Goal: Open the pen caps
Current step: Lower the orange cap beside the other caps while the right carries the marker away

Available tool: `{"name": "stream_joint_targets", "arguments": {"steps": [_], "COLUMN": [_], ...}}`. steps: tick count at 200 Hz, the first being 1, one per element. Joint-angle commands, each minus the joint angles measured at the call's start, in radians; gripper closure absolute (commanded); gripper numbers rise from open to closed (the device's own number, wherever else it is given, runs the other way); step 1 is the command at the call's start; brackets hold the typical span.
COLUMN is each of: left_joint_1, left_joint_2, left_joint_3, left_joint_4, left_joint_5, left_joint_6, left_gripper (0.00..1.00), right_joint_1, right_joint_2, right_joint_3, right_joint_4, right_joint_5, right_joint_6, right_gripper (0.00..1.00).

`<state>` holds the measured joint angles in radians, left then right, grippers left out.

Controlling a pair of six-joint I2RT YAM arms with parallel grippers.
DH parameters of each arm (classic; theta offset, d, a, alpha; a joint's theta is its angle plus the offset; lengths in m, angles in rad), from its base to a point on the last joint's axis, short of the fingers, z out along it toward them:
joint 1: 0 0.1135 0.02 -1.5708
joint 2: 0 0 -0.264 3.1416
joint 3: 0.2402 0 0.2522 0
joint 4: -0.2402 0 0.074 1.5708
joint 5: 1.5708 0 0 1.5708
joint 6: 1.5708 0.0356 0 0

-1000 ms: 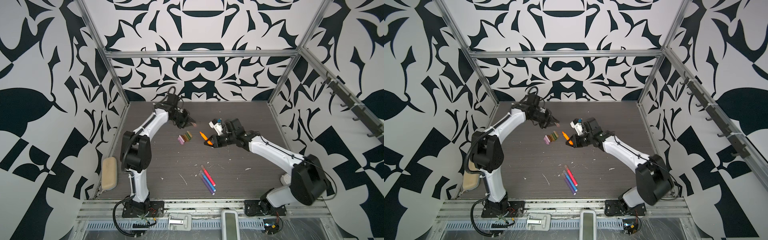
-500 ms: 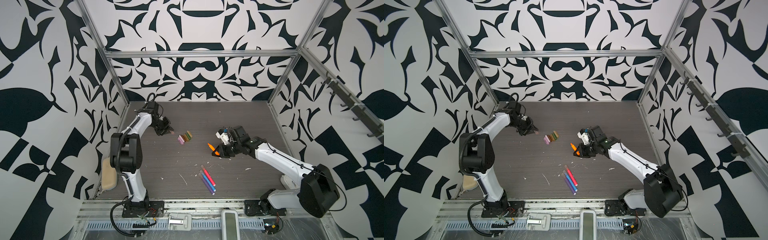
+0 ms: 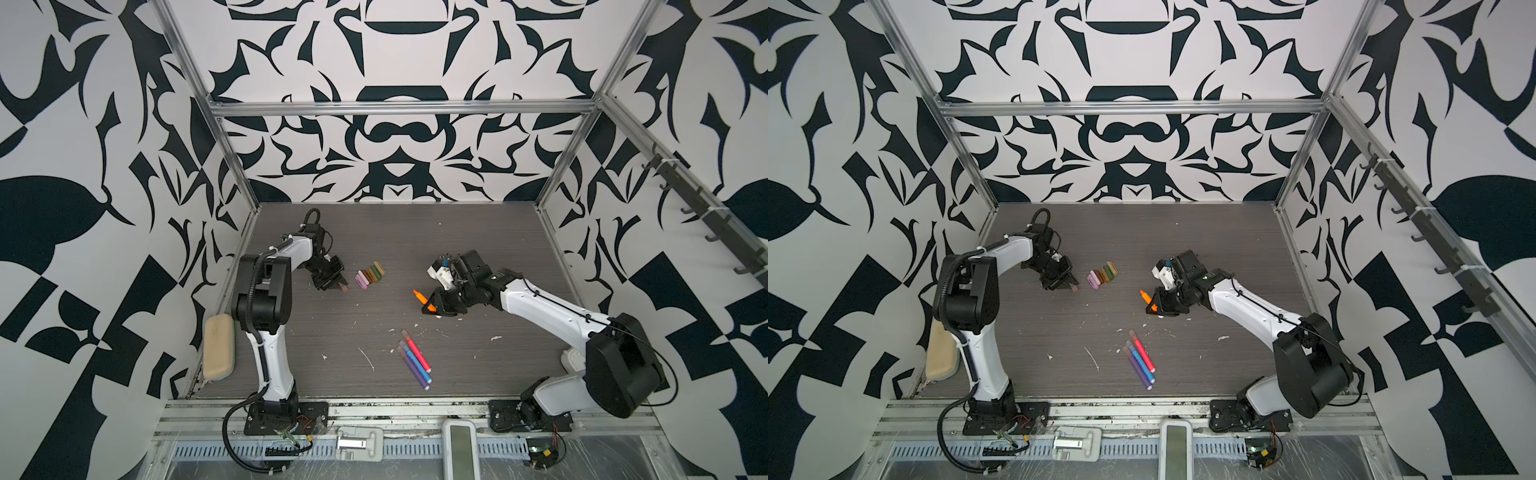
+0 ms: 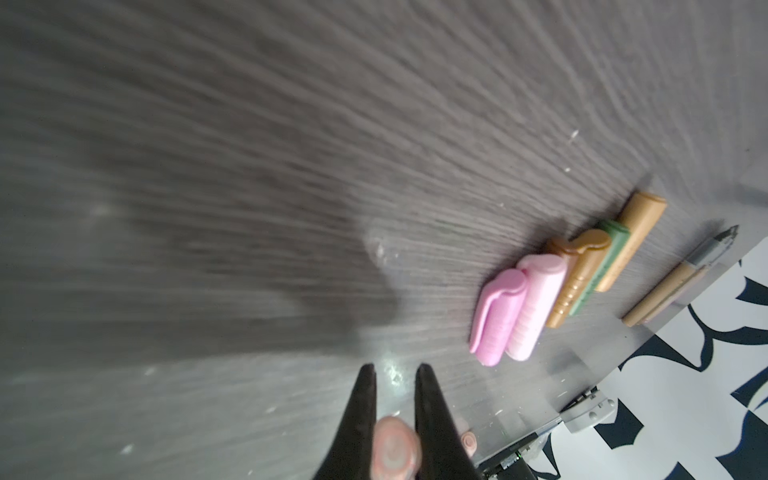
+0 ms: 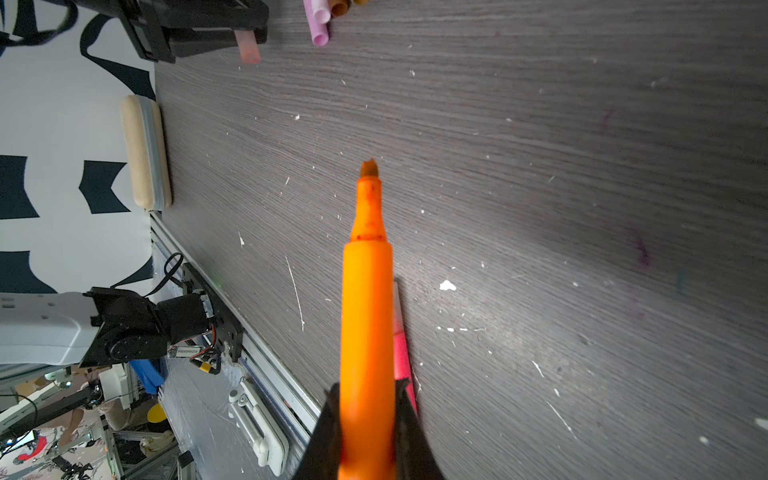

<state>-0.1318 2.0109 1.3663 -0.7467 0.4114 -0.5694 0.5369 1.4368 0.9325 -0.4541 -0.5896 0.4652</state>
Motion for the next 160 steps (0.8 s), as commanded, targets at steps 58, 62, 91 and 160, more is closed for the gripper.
{"name": "stream_joint_targets", "arguments": {"steps": [58, 62, 91, 160], "left_joint_1": [-0.023, -0.024, -0.038, -0.052], "left_joint_2": [0.075, 0.076, 0.080, 0.058], "left_joint_3": [0.041, 0.043, 0.058, 0.066], "left_joint_4": [0.027, 0.028, 0.035, 0.050], "left_joint_5": [0.046, 0.046, 0.045, 0.047], "left_joint_6": [-0.040, -0.042, -0.059, -0.102], "left_gripper": [0.87, 0.84, 0.64, 0.64], "right_joint_1": [-0.001, -0.001, -0.002, -0.009], "right_joint_2": [-0.056, -0.056, -0.064, -0.068], "right_joint_3": [0.008, 0.007, 0.005, 0.015], "right_joint_4": [-0.019, -0.020, -0.031, -0.032], "right_joint_5": [0.017, 0.017, 0.016, 0.009], "right_joint_6": [-0.010, -0.011, -0.018, -0.018], "right_gripper": [1.00, 1.00, 1.00, 1.00]}}
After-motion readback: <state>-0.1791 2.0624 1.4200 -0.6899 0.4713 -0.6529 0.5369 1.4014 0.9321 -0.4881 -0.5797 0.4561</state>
